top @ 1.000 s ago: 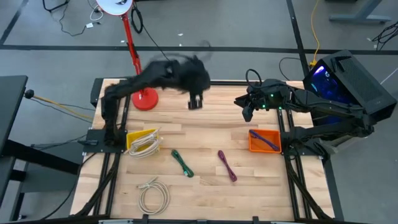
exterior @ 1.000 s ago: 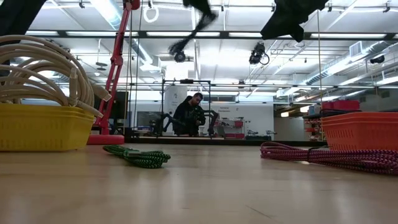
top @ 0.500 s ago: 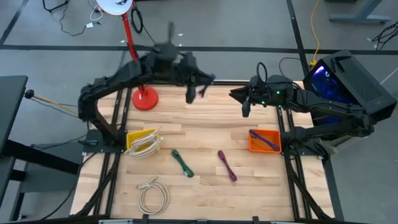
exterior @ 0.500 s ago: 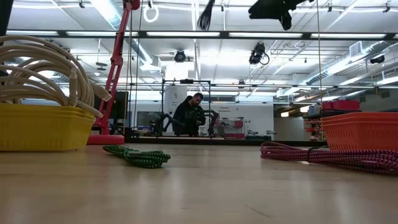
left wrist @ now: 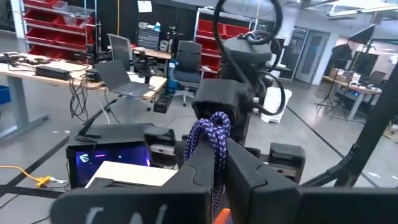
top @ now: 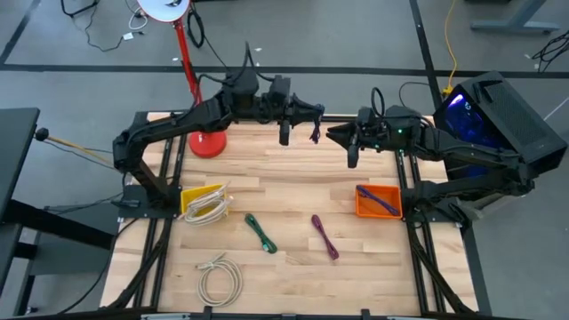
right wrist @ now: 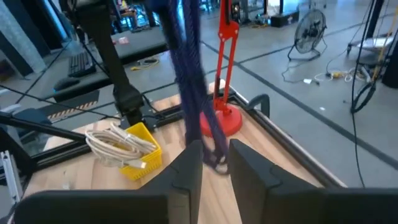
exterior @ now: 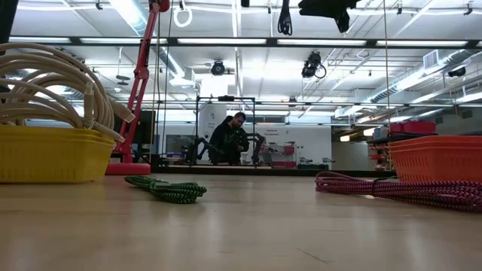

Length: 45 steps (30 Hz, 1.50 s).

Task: Pick & Place USB Port
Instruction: Put the blue USB cable into the orange bin

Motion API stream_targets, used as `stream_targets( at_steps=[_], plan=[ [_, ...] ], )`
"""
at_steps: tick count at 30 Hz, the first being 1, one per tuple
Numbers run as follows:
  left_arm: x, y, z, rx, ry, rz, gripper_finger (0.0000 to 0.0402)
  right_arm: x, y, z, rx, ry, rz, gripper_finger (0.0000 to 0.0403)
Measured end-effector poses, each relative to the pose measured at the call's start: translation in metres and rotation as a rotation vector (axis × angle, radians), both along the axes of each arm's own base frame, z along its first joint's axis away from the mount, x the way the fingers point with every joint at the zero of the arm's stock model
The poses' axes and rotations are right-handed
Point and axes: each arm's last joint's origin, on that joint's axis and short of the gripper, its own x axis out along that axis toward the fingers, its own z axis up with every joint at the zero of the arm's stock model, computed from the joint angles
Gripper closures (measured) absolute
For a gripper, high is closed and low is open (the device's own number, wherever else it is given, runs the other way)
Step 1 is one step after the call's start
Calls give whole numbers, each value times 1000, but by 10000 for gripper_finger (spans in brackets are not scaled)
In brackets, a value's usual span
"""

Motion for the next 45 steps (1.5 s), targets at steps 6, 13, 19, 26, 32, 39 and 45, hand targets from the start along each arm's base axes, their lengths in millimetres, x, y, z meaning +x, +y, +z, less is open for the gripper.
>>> stream_targets(
  at_steps=[6, 13, 19, 26, 32, 39, 45],
  plan=[
    [5, -6, 0, -2, -26, -26, 385, 2, 0, 8, -32, -82, 10, 297],
    [9, -10, -3, 2, -23, -22, 385, 4, 0, 10, -12, -115, 43, 224],
    [9, -10, -2, 5, -34, -21, 385, 4, 1, 12, 20, -144, 64, 175],
    [9, -9, -3, 18, -26, -16, 385, 4, 2, 12, 26, -141, 74, 165],
    [7, 0, -6, 41, 8, 45, 385, 3, 4, 15, 23, -165, 103, 176],
    [7, 4, -7, 34, 15, 69, 385, 3, 3, 15, 22, -168, 101, 181],
    [9, -4, -5, 37, -9, 47, 385, 4, 1, 16, -2, -177, 64, 181]
  ],
)
